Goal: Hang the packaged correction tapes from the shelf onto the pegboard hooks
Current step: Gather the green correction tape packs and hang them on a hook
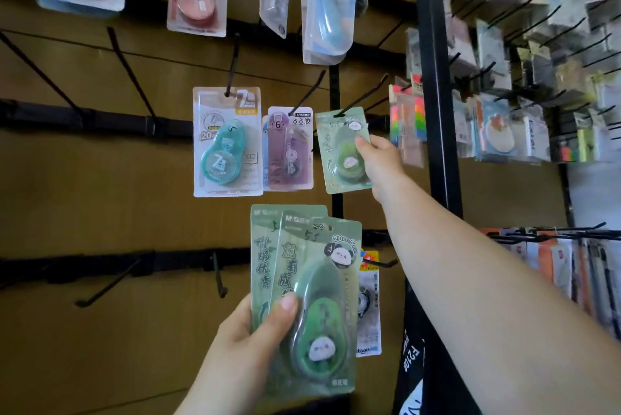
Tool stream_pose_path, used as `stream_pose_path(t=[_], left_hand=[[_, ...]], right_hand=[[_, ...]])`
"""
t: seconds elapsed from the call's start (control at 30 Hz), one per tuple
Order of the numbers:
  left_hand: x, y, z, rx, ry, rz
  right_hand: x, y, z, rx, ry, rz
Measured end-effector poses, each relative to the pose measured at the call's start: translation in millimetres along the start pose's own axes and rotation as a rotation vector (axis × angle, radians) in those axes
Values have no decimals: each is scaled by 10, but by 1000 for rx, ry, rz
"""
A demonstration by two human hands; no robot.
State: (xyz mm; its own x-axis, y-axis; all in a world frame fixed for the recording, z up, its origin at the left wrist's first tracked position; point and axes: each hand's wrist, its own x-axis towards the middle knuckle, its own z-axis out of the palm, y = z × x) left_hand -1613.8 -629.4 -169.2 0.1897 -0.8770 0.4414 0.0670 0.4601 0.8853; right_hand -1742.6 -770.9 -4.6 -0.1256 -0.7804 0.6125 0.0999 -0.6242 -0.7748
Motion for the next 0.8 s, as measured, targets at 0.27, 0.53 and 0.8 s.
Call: stream_pose_path(t=[0.27,0.53,0.8], left_hand=[[1,-31,47,-53,-33,17],[-32,57,224,-142,8,41],[-158,334,318,-147,36,123]], right_hand=[[-25,144,-45,-471,-21,-33],[-1153,106,-457,-267,-105,-261],[-1852,98,-509,-11,-495,51]])
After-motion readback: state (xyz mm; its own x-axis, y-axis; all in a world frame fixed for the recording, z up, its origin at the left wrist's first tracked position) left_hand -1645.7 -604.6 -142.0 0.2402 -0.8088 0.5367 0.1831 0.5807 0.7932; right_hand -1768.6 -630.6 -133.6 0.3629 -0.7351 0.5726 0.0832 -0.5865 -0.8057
